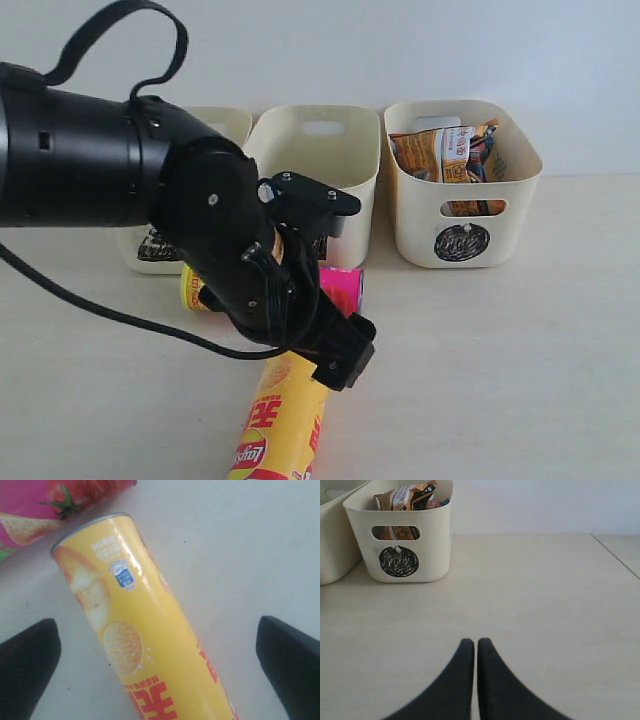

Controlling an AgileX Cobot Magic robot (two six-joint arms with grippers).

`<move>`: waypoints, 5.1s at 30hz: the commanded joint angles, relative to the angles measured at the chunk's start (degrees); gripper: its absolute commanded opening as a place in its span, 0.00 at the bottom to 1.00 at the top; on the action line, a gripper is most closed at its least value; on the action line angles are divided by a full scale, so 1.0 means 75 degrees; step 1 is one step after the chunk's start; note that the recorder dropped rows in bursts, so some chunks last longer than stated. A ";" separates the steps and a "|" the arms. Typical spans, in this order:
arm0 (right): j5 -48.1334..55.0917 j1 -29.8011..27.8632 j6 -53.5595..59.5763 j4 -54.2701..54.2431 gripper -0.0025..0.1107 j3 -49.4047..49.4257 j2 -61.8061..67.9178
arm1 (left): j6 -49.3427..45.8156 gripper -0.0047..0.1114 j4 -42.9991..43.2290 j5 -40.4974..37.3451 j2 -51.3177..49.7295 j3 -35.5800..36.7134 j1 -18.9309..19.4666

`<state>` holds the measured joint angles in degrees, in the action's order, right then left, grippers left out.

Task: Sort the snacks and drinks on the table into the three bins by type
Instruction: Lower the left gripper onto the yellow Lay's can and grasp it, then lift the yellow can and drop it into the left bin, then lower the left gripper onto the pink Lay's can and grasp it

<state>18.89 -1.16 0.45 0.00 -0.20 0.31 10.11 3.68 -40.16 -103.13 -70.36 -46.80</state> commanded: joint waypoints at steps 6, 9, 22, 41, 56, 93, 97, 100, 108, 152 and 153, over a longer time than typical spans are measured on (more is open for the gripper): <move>-0.0016 0.0033 -0.0018 0.0000 0.02 0.0027 -0.0041 | 0.0735 0.95 0.0020 -0.0045 -0.0784 -0.0093 0.0062; -0.0016 0.0033 -0.0018 0.0000 0.02 0.0027 -0.0041 | 0.0735 0.95 0.0034 -0.0029 -0.0984 -0.0093 0.0062; -0.0017 0.0033 -0.0061 -0.0042 0.02 0.0027 -0.0041 | 0.0735 0.47 0.0003 -0.0122 -0.1369 -0.0093 0.0062; -0.0057 0.0033 -0.0061 -0.0084 0.02 0.0027 -0.0041 | -0.0073 0.07 -0.0008 -0.0773 -0.0537 -0.0093 0.0035; -0.0057 0.0033 -0.0061 -0.0084 0.02 0.0027 -0.0041 | -0.0819 0.07 0.0395 -0.0932 0.1743 -0.0201 0.0671; -0.0057 0.0033 -0.0061 -0.0084 0.02 0.0027 -0.0041 | -0.1489 0.07 0.0622 0.0914 -0.3392 -0.6725 0.4472; -0.0057 0.0033 -0.0061 -0.0084 0.02 0.0027 -0.0041 | -0.1489 0.07 0.0622 0.0531 -0.3972 -0.7288 0.4486; -0.0057 0.0033 -0.0061 -0.0084 0.02 0.0027 -0.0041 | -0.1489 0.07 0.0622 0.0334 -0.4097 -0.7353 0.4486; -0.0017 0.0033 -0.0061 -0.0099 0.02 0.0027 -0.0041 | -0.1489 0.79 0.0624 -0.0239 -0.4156 -0.7353 0.4501; -0.0017 0.0033 -0.0061 -0.0099 0.02 0.0027 -0.0041 | -1.2389 0.07 -0.4218 -0.2331 0.0345 -0.2002 0.3725; -0.0017 0.0033 -0.0061 -0.0099 0.02 0.0027 -0.0041 | -1.2389 0.07 -0.4049 -0.2331 0.0330 -0.2002 0.3527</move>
<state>18.99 -1.16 0.00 -0.69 -0.20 0.31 -81.80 -28.68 -56.45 -101.06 -85.60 -16.92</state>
